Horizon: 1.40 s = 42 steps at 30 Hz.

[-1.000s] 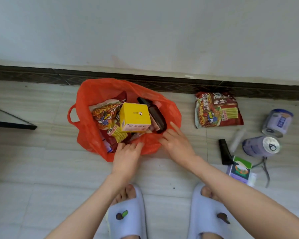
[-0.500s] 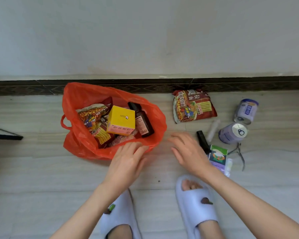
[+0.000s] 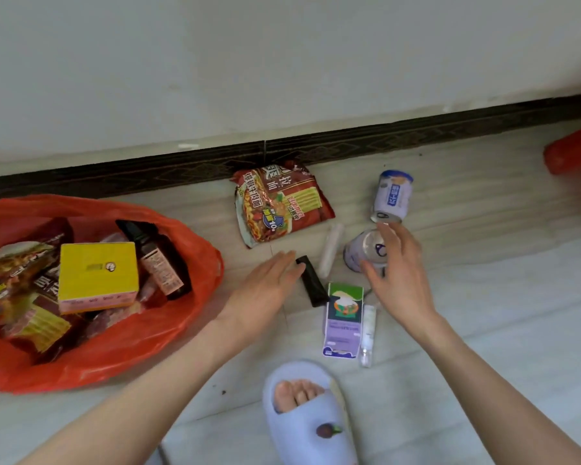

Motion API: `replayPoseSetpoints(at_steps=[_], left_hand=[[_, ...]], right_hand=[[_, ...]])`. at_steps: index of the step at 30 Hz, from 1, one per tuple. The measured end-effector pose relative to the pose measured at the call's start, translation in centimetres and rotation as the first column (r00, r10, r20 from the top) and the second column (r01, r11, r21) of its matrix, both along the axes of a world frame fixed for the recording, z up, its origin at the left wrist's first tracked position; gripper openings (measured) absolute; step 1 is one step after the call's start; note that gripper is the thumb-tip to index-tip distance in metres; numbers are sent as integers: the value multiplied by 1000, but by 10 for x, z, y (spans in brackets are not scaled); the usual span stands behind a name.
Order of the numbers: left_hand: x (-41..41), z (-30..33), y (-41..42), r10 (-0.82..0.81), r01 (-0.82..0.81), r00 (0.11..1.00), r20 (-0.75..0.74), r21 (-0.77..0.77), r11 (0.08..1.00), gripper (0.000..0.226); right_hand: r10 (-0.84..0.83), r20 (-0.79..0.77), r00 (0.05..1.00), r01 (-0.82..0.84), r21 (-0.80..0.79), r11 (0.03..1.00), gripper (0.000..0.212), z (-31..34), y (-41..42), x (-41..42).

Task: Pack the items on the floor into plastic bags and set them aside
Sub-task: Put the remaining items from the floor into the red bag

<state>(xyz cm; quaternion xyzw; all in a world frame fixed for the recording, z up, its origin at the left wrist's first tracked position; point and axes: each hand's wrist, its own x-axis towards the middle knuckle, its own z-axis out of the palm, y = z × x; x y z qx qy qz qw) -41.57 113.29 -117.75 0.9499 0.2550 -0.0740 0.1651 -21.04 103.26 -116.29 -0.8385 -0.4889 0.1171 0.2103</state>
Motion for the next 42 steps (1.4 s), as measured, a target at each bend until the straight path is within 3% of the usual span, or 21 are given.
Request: replayPoseSetpoints(at_steps=[4, 9, 13, 18, 21, 25, 31, 38, 42], left_hand=[[24, -16, 8, -119, 104, 989, -85, -163, 981, 79], [37, -44, 8, -157, 162, 985, 73, -79, 984, 69], [35, -46, 6, -135, 140, 985, 108, -43, 989, 54], [23, -40, 8, -93, 93, 994, 51, 3, 996, 42], [12, -22, 10, 23, -11, 985, 173, -72, 997, 39], [-17, 24, 19, 292, -238, 898, 329, -193, 952, 31], [-102, 65, 38, 581, -570, 722, 375, -153, 808, 32], [-209, 75, 56, 803, -846, 504, 319, -4, 533, 30], [-223, 66, 73, 842, -884, 433, 320, -32, 467, 30]], right_hand=[[98, 5, 995, -97, -88, 991, 59, -9, -3, 10], [48, -61, 997, -55, -110, 992, 63, -13, 2, 18], [81, -70, 994, -91, -152, 984, 65, -14, 8, 21], [50, -60, 997, -59, -171, 983, 65, -11, 11, 14], [43, -33, 999, -45, -66, 997, 61, -5, 6, 0], [-3, -163, 987, 11, 49, 999, 69, 20, 19, -33], [210, -392, 896, -138, 204, 969, 74, 55, 70, -114], [480, -412, 775, -471, 129, 872, 83, 53, 116, -206], [403, -496, 769, -433, 60, 900, 65, 42, 124, -216]])
